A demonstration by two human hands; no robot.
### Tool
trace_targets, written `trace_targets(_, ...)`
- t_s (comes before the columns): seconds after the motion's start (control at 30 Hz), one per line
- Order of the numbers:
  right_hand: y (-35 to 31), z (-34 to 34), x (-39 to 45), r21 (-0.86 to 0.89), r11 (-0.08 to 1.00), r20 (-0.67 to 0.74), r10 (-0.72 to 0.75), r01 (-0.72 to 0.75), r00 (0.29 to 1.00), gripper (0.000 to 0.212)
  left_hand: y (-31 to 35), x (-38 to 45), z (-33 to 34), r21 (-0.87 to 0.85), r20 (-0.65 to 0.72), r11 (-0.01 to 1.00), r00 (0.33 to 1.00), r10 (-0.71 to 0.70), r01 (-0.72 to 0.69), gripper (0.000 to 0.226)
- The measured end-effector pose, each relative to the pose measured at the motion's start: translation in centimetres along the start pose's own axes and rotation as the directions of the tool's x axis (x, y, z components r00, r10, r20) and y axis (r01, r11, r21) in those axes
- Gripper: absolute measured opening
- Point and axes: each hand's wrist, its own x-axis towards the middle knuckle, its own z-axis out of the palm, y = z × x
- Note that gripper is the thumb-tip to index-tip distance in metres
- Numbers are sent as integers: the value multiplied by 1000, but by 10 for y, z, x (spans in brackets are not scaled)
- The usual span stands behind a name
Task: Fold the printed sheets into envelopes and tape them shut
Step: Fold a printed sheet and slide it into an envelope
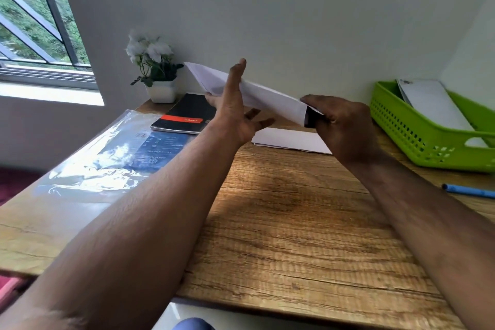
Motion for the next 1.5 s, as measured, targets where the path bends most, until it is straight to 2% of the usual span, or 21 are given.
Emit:
trace_targets(0.2,7,3,-2,45,995,-3,90,-90,996,30,-3,1,0,-33,-32,999,999,-12,11,112)
trace_targets(0.27,6,3,-3,143,981,6,129,-129,992,27,0,-2,0,-9,12,999,999,-36,36,124)
trace_targets(0.33,3,6,-2,322,899,21,305,-296,952,25,3,-5,1,39,97,995,991,-94,91,136)
trace_targets(0.37,3,8,0,448,786,52,452,-426,890,24,4,-6,1,39,143,995,985,-97,92,129)
trace_targets(0.43,2,10,6,697,352,242,705,-625,667,27,7,-9,-2,-9,191,1000,981,-20,22,92)
trace_targets(0.5,1,9,9,712,-87,527,722,-697,449,38,9,-10,-7,-74,242,997,970,32,-14,68)
trace_targets(0.53,0,8,9,663,-194,629,669,-723,397,42,10,-11,-9,-107,291,994,956,45,-15,64)
trace_targets(0.6,0,11,6,599,-257,725,576,-759,377,46,13,-13,-11,-154,379,988,922,79,-22,55)
trace_targets(0.63,-3,14,4,581,-222,727,573,-783,378,49,13,-14,-11,-166,404,986,910,88,-21,49)
trace_targets(0.67,-3,17,1,566,-60,673,609,-822,420,53,13,-13,-11,-156,403,987,911,87,-25,44)
trace_targets(0.7,-3,18,-2,501,265,548,640,-824,539,58,12,-12,-11,-145,404,989,912,75,-17,54)
trace_targets(0.73,-1,19,-5,301,654,396,576,-694,715,63,11,-8,-11,-128,405,992,912,58,-7,77)
trace_targets(0.77,2,19,-6,101,884,301,411,-457,861,65,10,-5,-11,-117,406,993,913,34,16,98)
trace_targets(0.8,4,18,-7,-7,973,263,223,-229,939,63,7,0,-11,-110,403,993,915,6,41,113)
trace_targets(0.87,5,15,-5,-19,1000,282,9,-4,959,54,1,3,-11,-83,390,994,920,-34,72,120)
trace_targets(0.93,2,15,-3,-26,989,295,-133,147,946,46,-3,5,-13,-97,357,992,933,-42,82,103)
trace_targets(1.0,-1,13,-2,-39,975,283,-197,217,939,45,-5,9,-17,-136,337,985,940,-55,107,92)
trace_targets(1.17,-2,4,-2,15,987,178,-159,159,971,52,-5,9,-20,-192,355,977,935,-16,90,68)
trace_targets(1.37,4,9,-7,72,995,147,-75,65,986,47,-19,-7,-3,21,417,999,908,-47,42,84)
trace_targets(1.43,6,11,-7,164,985,146,33,-57,989,49,-22,-5,-1,21,386,1000,922,-13,6,104)
trace_targets(1.5,7,9,-5,307,909,221,219,-281,950,55,-18,4,-5,-27,327,999,945,35,-28,114)
